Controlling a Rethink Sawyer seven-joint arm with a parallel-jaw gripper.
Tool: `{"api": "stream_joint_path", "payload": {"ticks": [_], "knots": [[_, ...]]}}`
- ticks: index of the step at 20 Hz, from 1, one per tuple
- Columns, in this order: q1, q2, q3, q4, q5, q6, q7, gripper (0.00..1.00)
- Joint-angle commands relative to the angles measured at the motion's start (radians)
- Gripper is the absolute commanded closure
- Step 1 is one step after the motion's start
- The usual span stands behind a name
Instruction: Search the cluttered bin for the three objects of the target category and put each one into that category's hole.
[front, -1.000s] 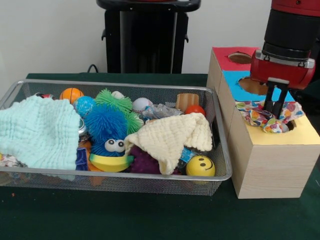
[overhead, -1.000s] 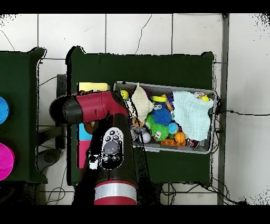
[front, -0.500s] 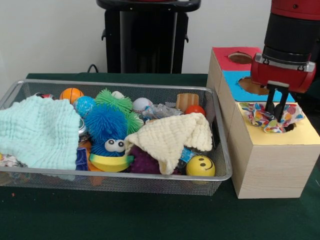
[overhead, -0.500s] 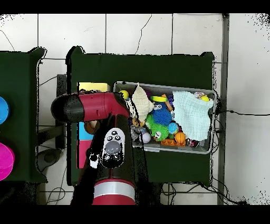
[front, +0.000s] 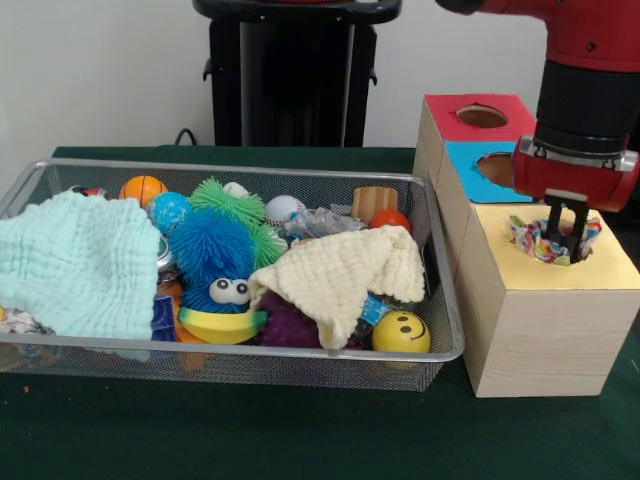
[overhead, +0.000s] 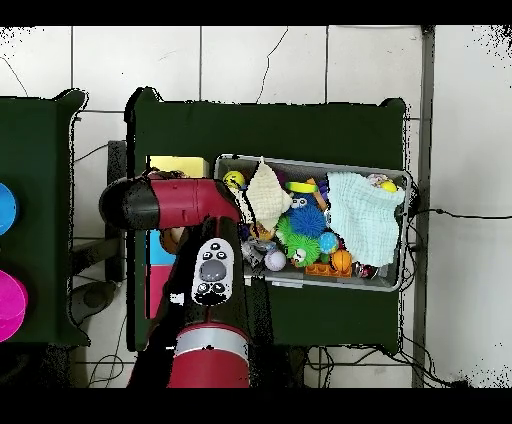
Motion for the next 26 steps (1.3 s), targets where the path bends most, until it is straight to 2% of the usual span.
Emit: {"api": "stream_joint_path", "payload": {"ticks": [1, 9, 12, 24, 26], "knots": [[0.042, 0.154, 0.007, 0.115, 0.068, -0.084, 0.278, 1.00], [0.113, 0.245, -0.060, 0.062, 0.155, -0.149, 0.311, 1.00], [0.126, 0.254, -0.081, 0.054, 0.187, -0.144, 0.297, 1.00], [0.150, 0.120, -0.143, 0.105, 0.216, -0.001, 0.211, 1.00], [0.148, 0.115, -0.154, 0.095, 0.214, 0.025, 0.204, 1.00]]}}
